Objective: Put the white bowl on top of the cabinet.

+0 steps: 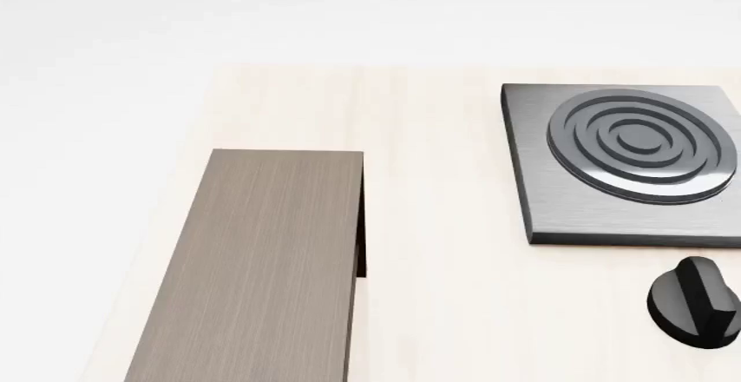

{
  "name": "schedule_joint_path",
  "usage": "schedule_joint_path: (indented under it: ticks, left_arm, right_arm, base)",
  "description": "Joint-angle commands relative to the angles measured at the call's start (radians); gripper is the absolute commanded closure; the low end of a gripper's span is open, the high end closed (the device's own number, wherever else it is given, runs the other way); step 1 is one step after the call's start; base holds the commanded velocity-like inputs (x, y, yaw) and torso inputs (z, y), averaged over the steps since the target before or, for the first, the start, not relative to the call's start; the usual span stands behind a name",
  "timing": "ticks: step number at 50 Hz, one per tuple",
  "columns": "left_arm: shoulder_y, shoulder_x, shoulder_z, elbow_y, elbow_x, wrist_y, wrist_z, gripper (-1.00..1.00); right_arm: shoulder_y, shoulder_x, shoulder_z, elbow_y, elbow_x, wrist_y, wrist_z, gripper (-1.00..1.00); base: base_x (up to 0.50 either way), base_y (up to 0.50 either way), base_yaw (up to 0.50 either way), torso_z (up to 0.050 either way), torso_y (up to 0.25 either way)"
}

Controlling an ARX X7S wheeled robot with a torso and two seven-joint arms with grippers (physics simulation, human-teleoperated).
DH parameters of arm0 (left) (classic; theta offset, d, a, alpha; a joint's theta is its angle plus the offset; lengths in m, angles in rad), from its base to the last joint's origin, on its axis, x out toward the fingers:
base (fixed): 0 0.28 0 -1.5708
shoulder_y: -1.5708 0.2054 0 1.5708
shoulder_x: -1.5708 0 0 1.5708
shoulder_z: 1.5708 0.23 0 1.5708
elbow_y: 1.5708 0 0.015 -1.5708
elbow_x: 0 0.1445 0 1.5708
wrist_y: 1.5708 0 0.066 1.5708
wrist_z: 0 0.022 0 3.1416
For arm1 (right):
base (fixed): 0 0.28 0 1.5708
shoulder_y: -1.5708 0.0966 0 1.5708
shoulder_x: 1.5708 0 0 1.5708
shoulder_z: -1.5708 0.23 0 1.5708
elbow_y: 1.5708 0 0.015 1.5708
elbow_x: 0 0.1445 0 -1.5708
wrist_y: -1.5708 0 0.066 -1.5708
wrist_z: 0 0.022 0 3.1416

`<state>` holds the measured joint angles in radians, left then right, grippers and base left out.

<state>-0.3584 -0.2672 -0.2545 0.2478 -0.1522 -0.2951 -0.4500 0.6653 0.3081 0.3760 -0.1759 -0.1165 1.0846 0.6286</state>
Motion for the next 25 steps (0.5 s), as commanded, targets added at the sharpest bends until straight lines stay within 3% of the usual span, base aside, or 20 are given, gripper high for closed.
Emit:
schedule_joint_path:
  ticks: [1,13,25]
  left_arm:
    - [0.002,-0.003,0.006,-0.002,0.002,0.005,-0.004,-1.00]
    - [0.002,-0.008,0.008,0.002,0.001,-0.001,-0.009,-1.00]
    - [0.001,-0.010,0.012,-0.004,-0.001,0.000,-0.013,-1.00]
  right_arm:
    - [0.030,-0.010,0.024,0.011,0.009,0.084,0.000,-1.00]
    - [0.041,-0.016,0.038,0.017,0.024,0.157,-0.016,-1.00]
    - [0.030,0.004,0.019,-0.005,-0.036,0.114,0.054,-1.00]
  base:
    - [0.00,0.00,0.00,0.000,0.000]
    - [0.00,0.00,0.00,0.000,0.000]
    - [0.00,0.00,0.00,0.000,0.000]
